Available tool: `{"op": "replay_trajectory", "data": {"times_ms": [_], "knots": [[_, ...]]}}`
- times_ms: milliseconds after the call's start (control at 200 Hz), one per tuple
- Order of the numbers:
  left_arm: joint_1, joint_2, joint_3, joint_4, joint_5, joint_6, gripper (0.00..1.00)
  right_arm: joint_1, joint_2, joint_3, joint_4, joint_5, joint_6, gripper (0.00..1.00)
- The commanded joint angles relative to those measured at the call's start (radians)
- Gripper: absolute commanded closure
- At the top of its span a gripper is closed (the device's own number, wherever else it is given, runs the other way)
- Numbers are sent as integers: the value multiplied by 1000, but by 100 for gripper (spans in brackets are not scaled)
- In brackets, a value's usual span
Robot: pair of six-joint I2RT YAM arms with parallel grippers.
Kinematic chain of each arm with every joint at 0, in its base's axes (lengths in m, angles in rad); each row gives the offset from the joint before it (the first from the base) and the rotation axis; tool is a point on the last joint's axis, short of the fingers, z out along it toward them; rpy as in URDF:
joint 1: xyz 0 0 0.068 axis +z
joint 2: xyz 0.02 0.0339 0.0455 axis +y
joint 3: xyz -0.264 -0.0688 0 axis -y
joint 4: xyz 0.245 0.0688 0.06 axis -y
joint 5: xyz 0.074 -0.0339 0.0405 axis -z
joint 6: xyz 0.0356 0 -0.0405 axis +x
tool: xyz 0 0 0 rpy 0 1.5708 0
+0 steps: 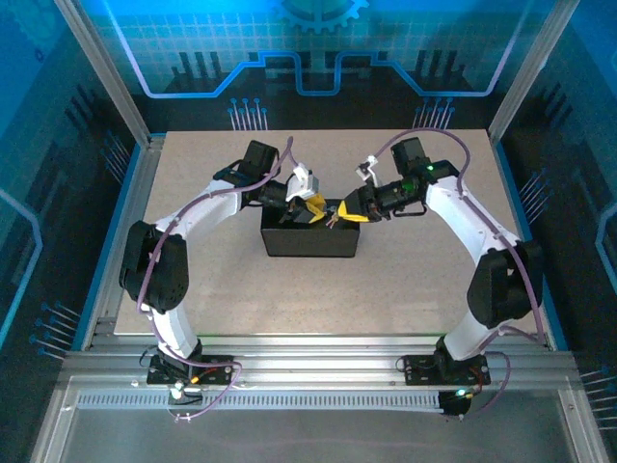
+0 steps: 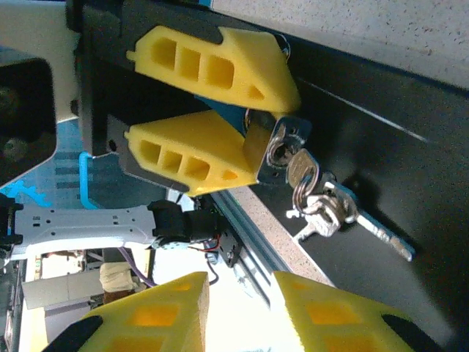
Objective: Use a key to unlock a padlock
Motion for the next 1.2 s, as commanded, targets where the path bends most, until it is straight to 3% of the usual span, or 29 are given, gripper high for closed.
{"op": "replay_trajectory", "data": {"times_ms": [0,605,1080,1196], "knots": [[7,-8,52,2,50,34,100,6,48,28,18,14,-13,73],[0,-20,50,-8,58,48,100,2,111,42,134,-29,64,78],[-6,-13,45,-5,85,48,100,18,98,2,211,-80,83,99],[-6,-4,50,-2,90,47,100,33,103,16,200,-99,73,100]]}}
